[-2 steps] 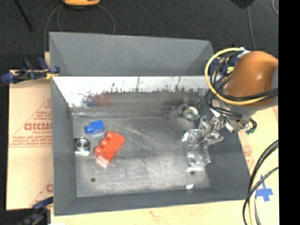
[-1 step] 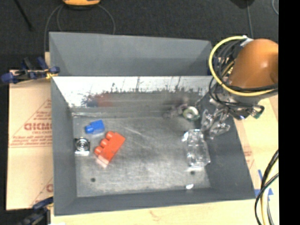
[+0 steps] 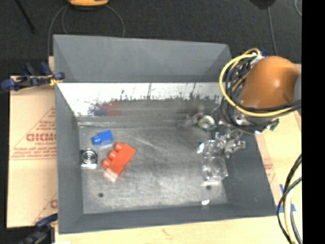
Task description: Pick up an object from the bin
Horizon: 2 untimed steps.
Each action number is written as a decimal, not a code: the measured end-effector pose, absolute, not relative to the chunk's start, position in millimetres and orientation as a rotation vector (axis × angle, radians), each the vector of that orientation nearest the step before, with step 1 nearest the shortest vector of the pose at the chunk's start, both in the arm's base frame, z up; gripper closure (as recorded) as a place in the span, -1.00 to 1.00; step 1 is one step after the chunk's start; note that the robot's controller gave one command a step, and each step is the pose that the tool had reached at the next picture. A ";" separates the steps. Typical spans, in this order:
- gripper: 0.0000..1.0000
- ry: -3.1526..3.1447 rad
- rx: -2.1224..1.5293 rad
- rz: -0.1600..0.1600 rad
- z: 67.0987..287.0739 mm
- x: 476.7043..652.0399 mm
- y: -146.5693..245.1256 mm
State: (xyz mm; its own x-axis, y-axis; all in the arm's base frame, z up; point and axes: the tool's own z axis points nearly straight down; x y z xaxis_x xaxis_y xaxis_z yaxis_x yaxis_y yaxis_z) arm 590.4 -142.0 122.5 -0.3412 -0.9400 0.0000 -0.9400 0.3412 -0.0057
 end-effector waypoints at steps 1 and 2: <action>1.00 2.569 -1.795 -0.004 122.1 590.8 -140.5; 1.00 2.570 -1.793 -0.001 121.9 590.7 -140.0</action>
Offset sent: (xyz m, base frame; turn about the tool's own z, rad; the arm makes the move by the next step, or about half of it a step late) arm 0.0000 0.0000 0.0000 0.0000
